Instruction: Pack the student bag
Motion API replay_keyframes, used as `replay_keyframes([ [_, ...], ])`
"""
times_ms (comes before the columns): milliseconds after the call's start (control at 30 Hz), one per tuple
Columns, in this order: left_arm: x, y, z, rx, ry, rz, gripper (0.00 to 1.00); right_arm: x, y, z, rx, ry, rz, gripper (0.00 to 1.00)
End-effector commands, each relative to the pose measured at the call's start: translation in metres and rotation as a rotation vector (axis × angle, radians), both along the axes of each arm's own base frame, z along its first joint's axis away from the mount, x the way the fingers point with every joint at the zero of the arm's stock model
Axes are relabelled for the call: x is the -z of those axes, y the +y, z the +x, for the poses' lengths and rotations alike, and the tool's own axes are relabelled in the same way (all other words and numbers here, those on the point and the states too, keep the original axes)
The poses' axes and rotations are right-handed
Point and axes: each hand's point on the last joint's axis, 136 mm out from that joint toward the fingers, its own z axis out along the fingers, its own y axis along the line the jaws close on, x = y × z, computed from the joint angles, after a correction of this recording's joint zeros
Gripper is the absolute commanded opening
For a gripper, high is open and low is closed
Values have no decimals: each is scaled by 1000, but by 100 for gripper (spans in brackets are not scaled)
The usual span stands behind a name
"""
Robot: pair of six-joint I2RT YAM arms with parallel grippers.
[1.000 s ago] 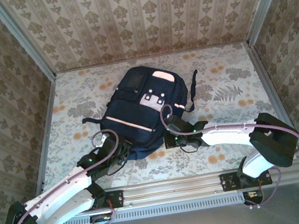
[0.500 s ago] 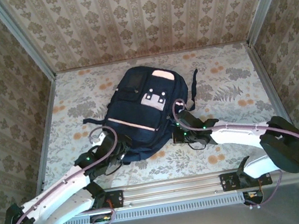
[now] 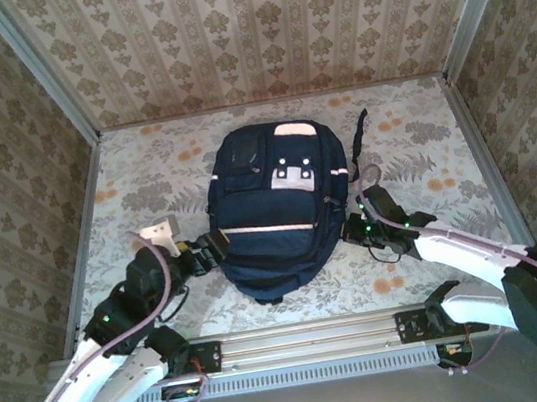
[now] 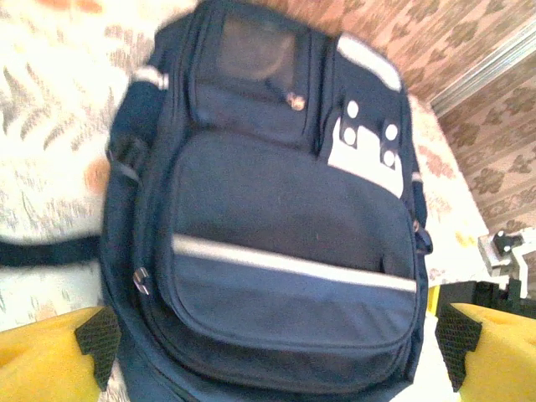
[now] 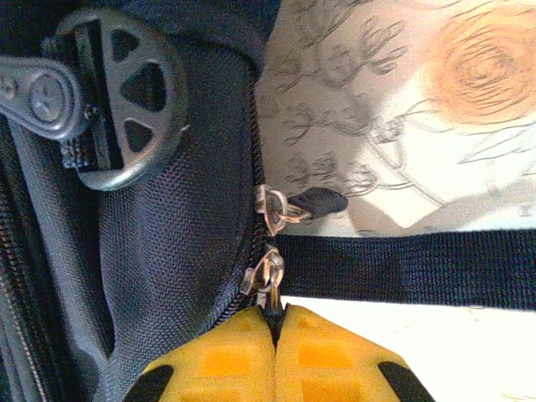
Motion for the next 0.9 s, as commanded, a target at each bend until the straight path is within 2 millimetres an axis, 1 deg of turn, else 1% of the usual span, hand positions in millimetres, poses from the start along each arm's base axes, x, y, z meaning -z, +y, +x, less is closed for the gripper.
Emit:
replay_keyframes([
  [0,-3,4,-4,77,-38,109,100,10,-27,-16,59,68,-30,0],
  [167,9,7,2,43,27,120,100,11,-59,-18,184,80,-24,0],
  [300,11,7,5,37,33,119,100,9,-74,-14,232,68,-26,1],
  [333,10,7,5,35,27,118,100,7,-74,-12,229,61,-27,5],
  [400,11,11,7,17,27,129,100,7,-75,-9,224,61,-40,16],
  [500,11,16,8,-6,29,146,100,7,-75,-5,220,68,-50,35],
  [533,12,17,9,-12,29,153,100,7,-76,-5,224,69,-50,43],
  [600,12,22,10,-31,25,172,100,4,-78,-7,241,53,-50,56],
  [633,11,25,11,-42,17,187,100,-1,-80,-7,248,32,-52,65],
  [667,11,28,13,-54,7,203,100,-5,-82,-8,254,13,-56,77],
  [700,10,29,14,-57,-2,217,100,-12,-82,-8,244,-17,-56,93],
  [733,7,28,14,-38,-25,237,100,-23,-80,-7,221,-70,-54,99],
  [800,-1,23,17,1,-70,265,100,-51,-80,-8,188,-194,-86,100],
  [833,-5,16,19,39,-107,272,100,-69,-82,-11,182,-267,-122,100],
  [867,-13,6,19,98,-166,268,100,-87,-83,-13,175,-342,-147,100],
])
